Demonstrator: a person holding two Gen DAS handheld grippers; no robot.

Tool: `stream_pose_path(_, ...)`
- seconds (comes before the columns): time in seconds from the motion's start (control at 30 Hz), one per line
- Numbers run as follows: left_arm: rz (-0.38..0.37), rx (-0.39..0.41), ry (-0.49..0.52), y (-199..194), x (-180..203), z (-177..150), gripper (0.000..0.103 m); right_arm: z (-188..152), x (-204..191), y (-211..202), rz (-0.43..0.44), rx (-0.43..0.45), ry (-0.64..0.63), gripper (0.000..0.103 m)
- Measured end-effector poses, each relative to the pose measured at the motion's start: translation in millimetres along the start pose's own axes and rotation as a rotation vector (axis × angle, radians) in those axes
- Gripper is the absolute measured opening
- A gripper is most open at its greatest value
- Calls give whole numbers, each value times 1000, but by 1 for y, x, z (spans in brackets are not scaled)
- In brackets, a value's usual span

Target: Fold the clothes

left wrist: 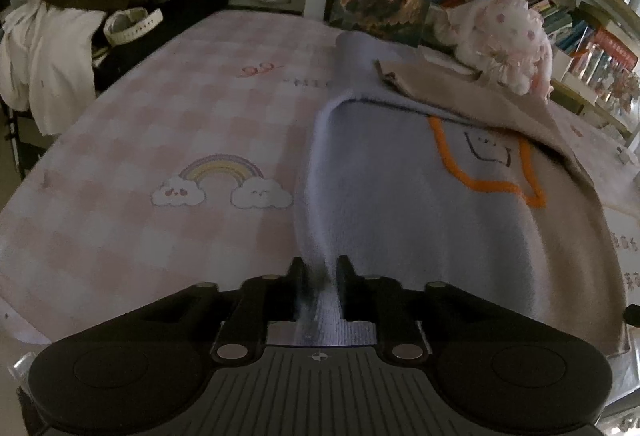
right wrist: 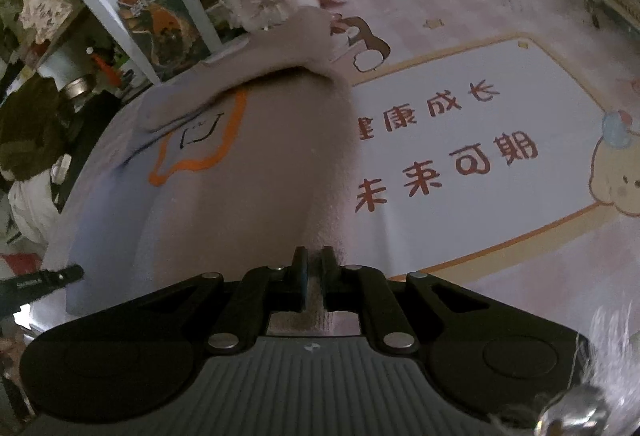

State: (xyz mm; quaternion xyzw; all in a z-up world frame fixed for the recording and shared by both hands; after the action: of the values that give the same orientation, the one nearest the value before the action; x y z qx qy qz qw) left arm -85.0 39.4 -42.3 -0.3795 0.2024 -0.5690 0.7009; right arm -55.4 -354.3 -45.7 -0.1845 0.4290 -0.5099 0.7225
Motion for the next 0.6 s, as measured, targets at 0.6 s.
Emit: stream_pose_path(0.6,-77,17,-45,-8,-2,5,7,12,-34,-5,182,67,-82,4)
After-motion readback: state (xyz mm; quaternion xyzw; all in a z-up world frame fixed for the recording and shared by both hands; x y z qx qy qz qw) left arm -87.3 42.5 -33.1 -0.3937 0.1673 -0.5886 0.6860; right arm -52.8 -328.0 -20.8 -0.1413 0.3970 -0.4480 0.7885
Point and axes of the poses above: each gripper's, at about its wrist camera, not at the fingertips, and y roughly the way its jaws point, x to its right, z to its top, the point moved 4 cm from there along y, roughly the way its jaws point, and after that the axes turned 1 degree about x, right-handed, at the moved point
